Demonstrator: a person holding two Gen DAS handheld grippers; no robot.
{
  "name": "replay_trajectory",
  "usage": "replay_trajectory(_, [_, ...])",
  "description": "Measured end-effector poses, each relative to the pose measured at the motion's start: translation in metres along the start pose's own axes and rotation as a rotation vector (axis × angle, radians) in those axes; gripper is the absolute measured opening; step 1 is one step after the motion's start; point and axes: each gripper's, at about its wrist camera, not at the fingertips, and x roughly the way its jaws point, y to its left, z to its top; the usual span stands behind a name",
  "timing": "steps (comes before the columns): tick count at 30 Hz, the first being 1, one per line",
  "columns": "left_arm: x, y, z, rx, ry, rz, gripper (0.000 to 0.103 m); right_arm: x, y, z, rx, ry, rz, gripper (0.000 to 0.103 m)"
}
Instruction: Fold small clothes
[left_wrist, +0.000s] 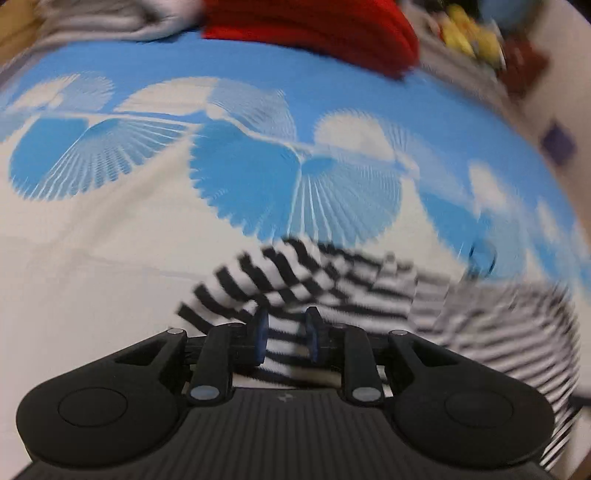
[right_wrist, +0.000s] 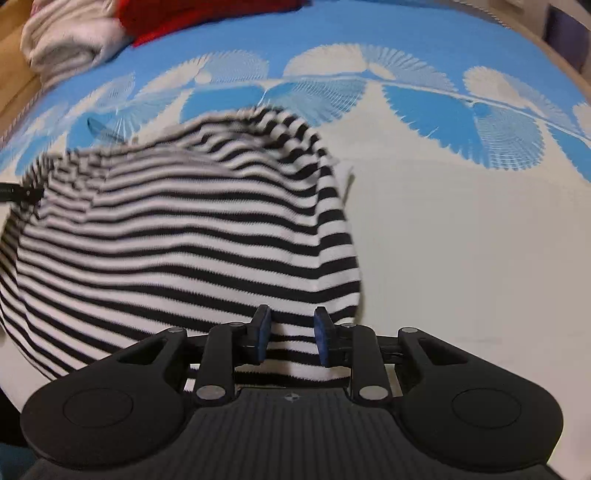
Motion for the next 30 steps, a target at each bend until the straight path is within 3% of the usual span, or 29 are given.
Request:
replay_trajectory(2, [-0.013, 0.008, 0.001, -0.022, -0.03, -0.033, 0.025, -0.008, -0.001, -0.001, 0.013, -0.016, 0.037, 0.027])
replay_trajectory(4, [-0.01, 0.01, 0.0, -0.011, -0.001, -0.014, 0.025, -0.005, 0.0, -0.005, -0.014, 0.015, 0.038, 0.027])
replay_trajectory(6, [-0.001, 0.016, -0.001, -0.018, 0.073, 0.027, 0.025, 0.006, 0.002, -0.014, -0.064, 0.09, -0.015, 0.027])
replay_trajectory(8, [-0.009, 0.018, -0.001, -0.03, 0.058, 0.032, 0.025, 0.005, 0.005, -0.017, -0.106, 0.104, -0.053, 0.027])
replay_trajectory(12, [-0.041, 0.012, -0.005, -0.017, 0.009, -0.097, 0.025, -0.015, 0.004, -0.018, -0.064, 0.038, 0.016, 0.027])
replay_trajectory(16, [-0.049, 0.005, -0.021, 0.079, 0.105, -0.184, 0.026, 0.0, 0.009, -0.037, -0.16, 0.147, -0.087, 0.027])
replay_trajectory(20, [-0.038, 0.011, -0.046, 0.171, 0.226, -0.116, 0.026, -0.01, 0.007, -0.039, -0.128, 0.114, -0.087, 0.027])
replay_trajectory(22, [-0.023, 0.023, -0.058, 0.181, 0.309, -0.021, 0.026, -0.009, 0.004, -0.044, -0.118, 0.136, -0.105, 0.028])
replay_trajectory(23, [-0.018, 0.029, -0.063, 0.191, 0.336, 0.033, 0.031, -0.007, 0.006, -0.048, -0.139, 0.15, -0.122, 0.031])
replay_trajectory(25, [-0.025, 0.034, -0.063, 0.195, 0.306, 0.037, 0.035, -0.011, 0.012, -0.051, -0.181, 0.129, -0.164, 0.038])
replay_trajectory(27, [-0.051, 0.033, -0.057, 0.192, 0.199, 0.043, 0.033, -0.027, 0.011, -0.048, -0.156, 0.053, -0.192, 0.037])
replay_trajectory(30, [-0.099, 0.035, -0.049, 0.149, 0.042, 0.016, 0.037, -0.069, 0.012, -0.046, -0.043, -0.168, -0.21, 0.037])
